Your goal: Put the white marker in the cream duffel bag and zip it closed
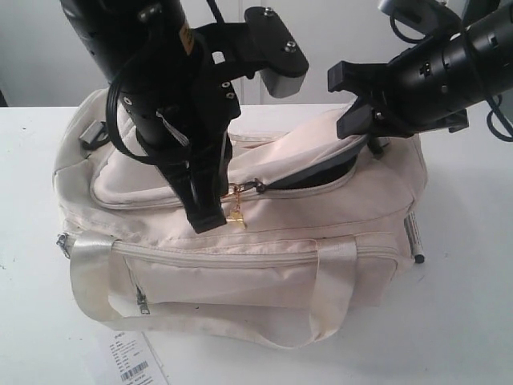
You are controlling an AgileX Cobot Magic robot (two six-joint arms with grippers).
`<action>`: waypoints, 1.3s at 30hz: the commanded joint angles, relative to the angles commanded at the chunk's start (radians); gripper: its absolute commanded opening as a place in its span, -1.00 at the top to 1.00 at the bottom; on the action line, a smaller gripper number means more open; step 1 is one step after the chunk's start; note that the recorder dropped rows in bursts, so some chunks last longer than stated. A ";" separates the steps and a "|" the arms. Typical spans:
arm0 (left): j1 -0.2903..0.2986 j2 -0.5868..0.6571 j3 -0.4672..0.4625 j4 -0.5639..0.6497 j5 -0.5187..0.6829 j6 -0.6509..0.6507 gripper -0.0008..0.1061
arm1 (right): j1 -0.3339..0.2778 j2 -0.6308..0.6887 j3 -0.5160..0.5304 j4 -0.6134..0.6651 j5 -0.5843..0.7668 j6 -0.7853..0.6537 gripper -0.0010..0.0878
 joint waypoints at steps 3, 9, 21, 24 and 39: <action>0.000 0.000 0.000 0.000 0.000 0.000 0.99 | -0.006 0.000 0.000 -0.002 0.008 0.000 0.98; 0.000 0.000 0.000 0.004 0.000 0.000 0.99 | -0.009 0.000 0.000 -0.007 0.015 -0.004 0.98; 0.000 -0.067 0.000 0.061 0.000 0.000 0.99 | -0.009 0.010 0.000 -0.011 0.015 -0.026 0.98; 0.000 -0.075 0.000 0.052 0.000 0.000 0.99 | -0.009 0.012 0.000 -0.011 0.015 -0.031 0.98; 0.000 -0.096 0.000 0.052 0.000 -0.010 0.99 | -0.009 0.012 0.002 -0.017 0.019 -0.050 0.98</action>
